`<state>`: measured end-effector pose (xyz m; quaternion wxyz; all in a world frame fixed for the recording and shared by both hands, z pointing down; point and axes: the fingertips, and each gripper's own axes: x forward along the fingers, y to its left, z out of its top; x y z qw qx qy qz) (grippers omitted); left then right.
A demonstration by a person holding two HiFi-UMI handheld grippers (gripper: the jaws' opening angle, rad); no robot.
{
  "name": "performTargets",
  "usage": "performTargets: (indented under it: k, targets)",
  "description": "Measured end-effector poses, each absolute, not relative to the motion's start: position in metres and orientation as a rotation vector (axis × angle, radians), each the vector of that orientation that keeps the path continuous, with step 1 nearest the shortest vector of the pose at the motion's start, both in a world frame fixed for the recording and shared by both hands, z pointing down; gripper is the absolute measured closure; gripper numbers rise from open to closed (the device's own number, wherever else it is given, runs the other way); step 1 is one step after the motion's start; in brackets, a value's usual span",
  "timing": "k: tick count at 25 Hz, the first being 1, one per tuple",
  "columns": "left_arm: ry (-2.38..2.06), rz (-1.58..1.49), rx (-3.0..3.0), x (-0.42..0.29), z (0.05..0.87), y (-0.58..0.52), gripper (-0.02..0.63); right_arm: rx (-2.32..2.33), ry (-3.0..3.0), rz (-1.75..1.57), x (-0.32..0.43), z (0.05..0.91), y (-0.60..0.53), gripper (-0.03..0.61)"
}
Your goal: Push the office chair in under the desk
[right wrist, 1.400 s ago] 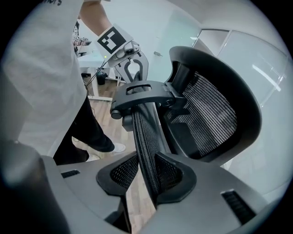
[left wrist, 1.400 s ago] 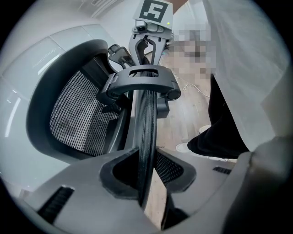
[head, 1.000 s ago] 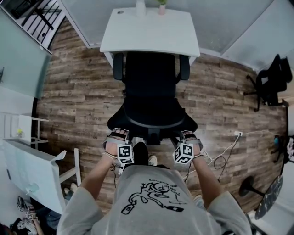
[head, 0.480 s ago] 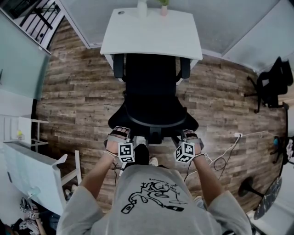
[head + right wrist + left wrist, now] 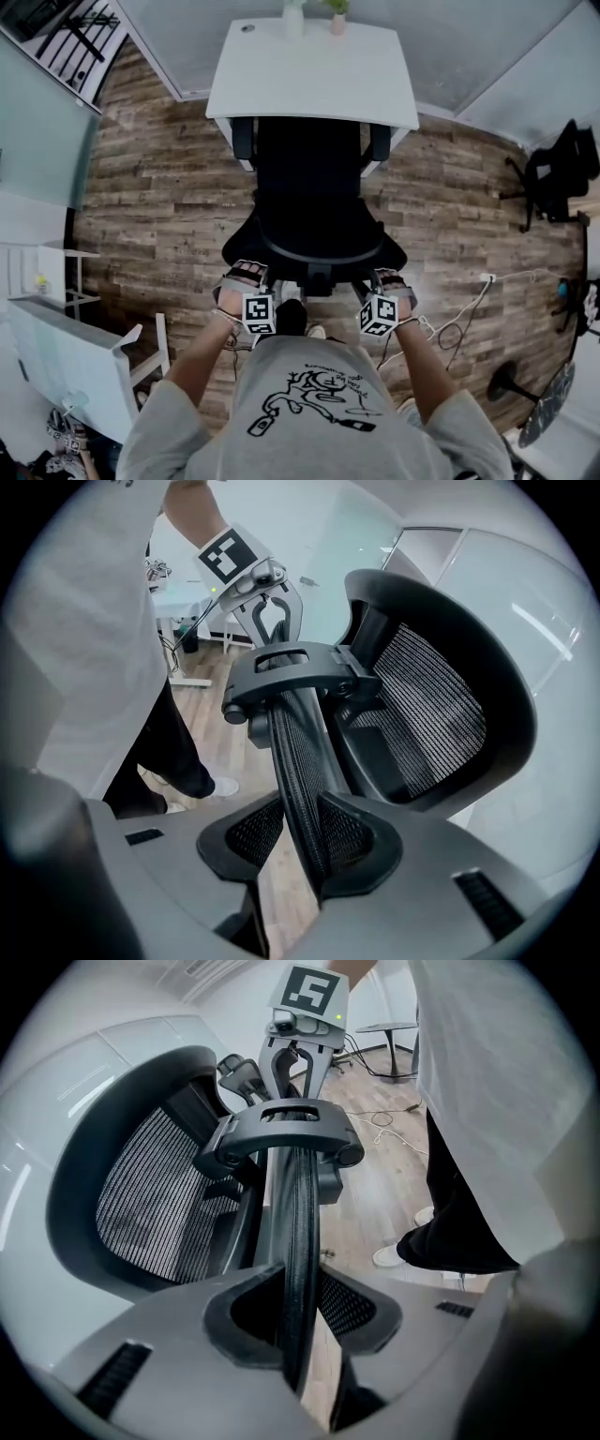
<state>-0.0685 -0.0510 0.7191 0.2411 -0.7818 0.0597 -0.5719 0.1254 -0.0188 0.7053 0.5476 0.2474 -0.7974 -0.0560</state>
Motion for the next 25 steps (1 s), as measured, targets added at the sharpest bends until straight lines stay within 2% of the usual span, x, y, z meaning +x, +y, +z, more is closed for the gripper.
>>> performTargets:
  k: [25]
  targets:
    - [0.051,-1.532,-2.199,-0.065,0.716,-0.099,0.506,0.647,-1.847,-0.058,0.129,0.705,-0.074,0.434]
